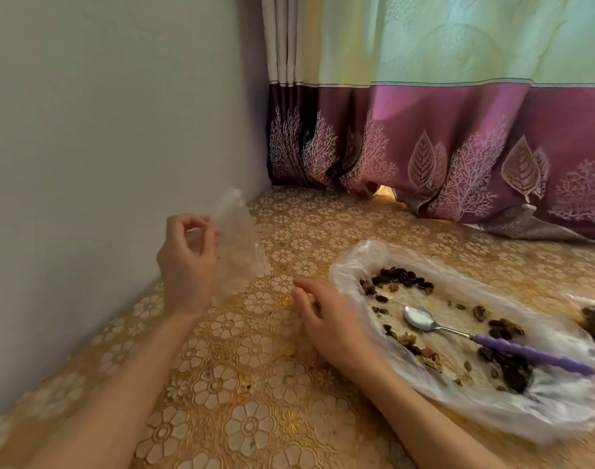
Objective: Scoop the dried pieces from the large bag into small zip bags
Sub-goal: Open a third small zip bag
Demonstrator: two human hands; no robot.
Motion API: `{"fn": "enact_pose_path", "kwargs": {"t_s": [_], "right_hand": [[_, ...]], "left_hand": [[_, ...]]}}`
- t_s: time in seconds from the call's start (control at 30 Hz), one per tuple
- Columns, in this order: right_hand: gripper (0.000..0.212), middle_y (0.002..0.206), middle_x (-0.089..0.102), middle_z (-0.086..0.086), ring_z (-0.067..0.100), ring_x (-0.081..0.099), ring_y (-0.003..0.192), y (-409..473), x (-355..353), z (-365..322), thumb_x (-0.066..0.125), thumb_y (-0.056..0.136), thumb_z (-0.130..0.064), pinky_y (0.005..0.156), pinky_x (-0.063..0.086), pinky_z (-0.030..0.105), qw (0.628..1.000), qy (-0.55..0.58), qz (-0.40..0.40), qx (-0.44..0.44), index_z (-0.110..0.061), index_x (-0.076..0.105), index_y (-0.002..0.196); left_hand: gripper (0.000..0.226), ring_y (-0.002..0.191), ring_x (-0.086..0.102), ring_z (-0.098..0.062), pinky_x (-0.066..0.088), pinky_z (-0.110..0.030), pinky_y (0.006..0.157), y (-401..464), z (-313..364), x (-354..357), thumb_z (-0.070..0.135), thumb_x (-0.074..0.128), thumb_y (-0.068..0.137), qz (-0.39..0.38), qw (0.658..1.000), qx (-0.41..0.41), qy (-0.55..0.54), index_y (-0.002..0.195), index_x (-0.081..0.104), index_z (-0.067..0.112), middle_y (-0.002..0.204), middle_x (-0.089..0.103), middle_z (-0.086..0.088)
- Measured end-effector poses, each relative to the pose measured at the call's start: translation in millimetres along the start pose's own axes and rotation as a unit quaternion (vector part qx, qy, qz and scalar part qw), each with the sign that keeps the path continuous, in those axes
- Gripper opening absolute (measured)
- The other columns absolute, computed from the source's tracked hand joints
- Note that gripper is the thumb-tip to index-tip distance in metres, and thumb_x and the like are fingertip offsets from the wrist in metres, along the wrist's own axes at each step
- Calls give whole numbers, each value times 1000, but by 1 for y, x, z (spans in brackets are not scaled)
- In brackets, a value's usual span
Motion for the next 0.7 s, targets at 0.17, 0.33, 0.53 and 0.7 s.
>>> {"fn": "enact_pose_path", "kwargs": {"t_s": [0.17, 0.33, 0.53, 0.7], "right_hand": [[44, 83, 73, 4, 16, 68, 76, 0, -15, 14, 45, 85, -51, 67, 53, 20, 933, 338, 42, 114, -15, 69, 94], [34, 70, 69, 4, 14, 61, 64, 2, -18, 22, 53, 93, -34, 58, 48, 21, 893, 413, 49, 170, -8, 71, 80], [24, 79, 69, 7, 13, 61, 69, 2, -19, 21, 49, 96, -19, 62, 46, 21, 872, 457, 27, 174, -5, 68, 93], [22, 80, 74, 7, 14, 69, 74, 2, -18, 19, 58, 91, -22, 64, 50, 20, 893, 417, 18, 168, -13, 72, 78]], "left_hand": [[8, 88, 58, -5, 51, -23, 77, -50, 48, 42, 3, 54, 83, -238, 933, 258, 77, 84, 56, 11, 103, 62, 1], [15, 101, 61, -16, 50, -32, 90, -75, 50, 60, 19, 59, 80, -371, 873, 294, 114, 93, 60, 11, 108, 65, -3], [35, 88, 58, -7, 46, -19, 83, -71, 45, 56, 35, 58, 83, -378, 876, 255, 155, 107, 63, 10, 95, 65, 2], [15, 81, 57, -11, 46, -22, 76, -67, 41, 54, 7, 70, 78, -337, 888, 252, 185, 93, 69, 10, 87, 63, 0]]}}
Point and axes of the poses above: each hand's wrist, its own y-axis towards the middle knuckle, its own x-axis out of the palm, z = x × y, the point moved 5 cm from there along y, towards the middle knuckle
